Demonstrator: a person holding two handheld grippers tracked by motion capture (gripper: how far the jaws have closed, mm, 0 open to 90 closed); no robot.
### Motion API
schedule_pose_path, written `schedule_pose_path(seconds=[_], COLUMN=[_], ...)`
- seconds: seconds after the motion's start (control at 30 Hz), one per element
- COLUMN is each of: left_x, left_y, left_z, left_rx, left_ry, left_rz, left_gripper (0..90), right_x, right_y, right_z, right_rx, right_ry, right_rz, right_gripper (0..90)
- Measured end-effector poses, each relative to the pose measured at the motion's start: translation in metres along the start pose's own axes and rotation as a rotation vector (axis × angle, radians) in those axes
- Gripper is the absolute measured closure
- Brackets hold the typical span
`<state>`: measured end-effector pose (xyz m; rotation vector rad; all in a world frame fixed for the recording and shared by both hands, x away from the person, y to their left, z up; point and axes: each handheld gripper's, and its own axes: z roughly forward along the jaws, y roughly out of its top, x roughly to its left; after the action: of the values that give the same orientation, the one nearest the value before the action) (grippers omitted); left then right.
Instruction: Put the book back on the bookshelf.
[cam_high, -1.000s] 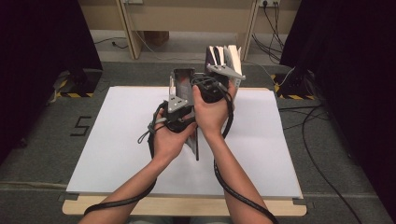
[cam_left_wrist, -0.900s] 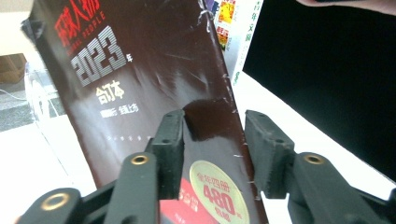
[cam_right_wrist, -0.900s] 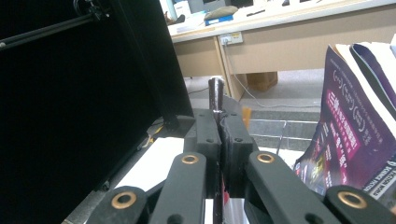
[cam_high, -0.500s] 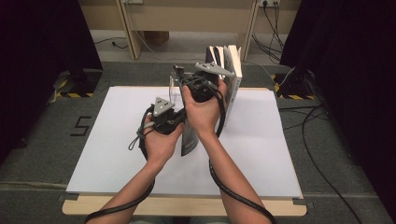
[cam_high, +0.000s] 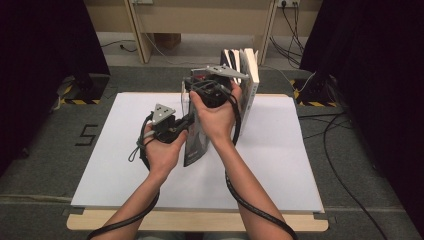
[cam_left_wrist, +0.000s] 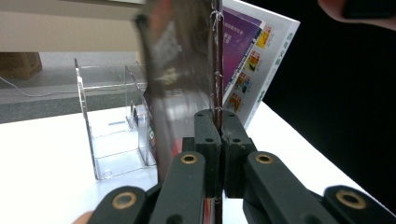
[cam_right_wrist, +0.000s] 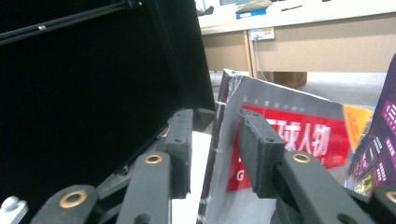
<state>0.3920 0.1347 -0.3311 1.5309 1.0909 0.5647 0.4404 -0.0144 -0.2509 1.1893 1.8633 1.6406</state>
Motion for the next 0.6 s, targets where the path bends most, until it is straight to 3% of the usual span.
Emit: schedule_pose_path(seconds=[0.1,0.23,0.37,0.6], left_x=[0.003,0.007,0.011,0.024], left_y=[0.000,0.001,0.001,0.002], left_z=[0.001,0.000,-0.004,-0.007], left_rx=[-0.008,-0.023,-0.034,-0.051], left_ry=[0.005,0.011,0.021,0.035], left_rz=[-0.006,-0.006,-0.004,-0.004], left_gripper=[87.5,87.5,87.6,87.6], right_x=[-0.004,-0.010,-0.025,-0.068], right_y=[0.000,0.000,-0.005,-0.036], right_z=[-0.008,-0.024,-0.041,-0.070], right_rx=[-0.018,-0.054,-0.063,-0.040], right_ry=[0.029,0.035,0.007,-0.072], right_rz=[0.021,0.030,0.032,0.076], right_gripper=[61.8,61.0,61.0,61.0])
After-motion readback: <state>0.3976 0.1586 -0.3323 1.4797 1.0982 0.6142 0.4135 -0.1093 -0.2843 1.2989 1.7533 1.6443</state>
